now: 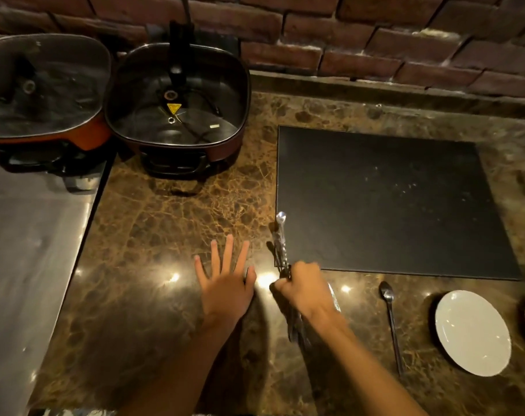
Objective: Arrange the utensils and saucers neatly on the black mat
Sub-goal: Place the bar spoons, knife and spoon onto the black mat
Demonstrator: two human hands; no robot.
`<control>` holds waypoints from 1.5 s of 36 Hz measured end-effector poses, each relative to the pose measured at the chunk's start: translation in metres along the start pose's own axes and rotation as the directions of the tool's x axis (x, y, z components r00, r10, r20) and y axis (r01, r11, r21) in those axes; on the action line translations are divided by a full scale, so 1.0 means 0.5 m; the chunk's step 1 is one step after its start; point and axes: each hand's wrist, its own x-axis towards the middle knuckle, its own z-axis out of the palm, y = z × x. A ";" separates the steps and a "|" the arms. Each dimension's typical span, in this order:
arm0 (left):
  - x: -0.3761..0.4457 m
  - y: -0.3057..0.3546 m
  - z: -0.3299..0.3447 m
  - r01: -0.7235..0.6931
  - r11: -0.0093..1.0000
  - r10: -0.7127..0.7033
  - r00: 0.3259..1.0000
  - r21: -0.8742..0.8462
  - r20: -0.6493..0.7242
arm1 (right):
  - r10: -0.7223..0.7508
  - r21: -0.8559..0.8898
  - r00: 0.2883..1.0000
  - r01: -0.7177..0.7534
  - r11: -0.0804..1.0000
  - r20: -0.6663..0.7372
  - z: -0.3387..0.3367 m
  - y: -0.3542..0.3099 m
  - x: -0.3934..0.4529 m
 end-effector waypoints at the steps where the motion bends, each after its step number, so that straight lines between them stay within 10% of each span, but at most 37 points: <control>1: 0.016 0.004 0.001 -0.010 1.000 0.010 1.000 -0.003 -0.010 | 0.021 0.031 1.000 -0.021 0.999 -0.004 -0.014 0.004 0.016; 25: 0.124 0.018 0.034 -0.021 0.999 0.021 1.000 0.035 -0.013 | 0.054 0.228 0.997 -0.041 0.973 -0.050 -0.149 0.001 0.265; 36: 0.124 0.012 0.034 -0.035 0.999 0.035 0.999 0.017 0.033 | 0.101 0.348 0.994 -0.085 0.934 -0.028 -0.124 0.118 0.126; 54: 0.117 0.031 0.002 0.017 0.999 -0.014 0.997 -0.042 0.075 | 0.229 0.048 0.971 -0.233 0.971 0.074 0.024 0.277 -0.156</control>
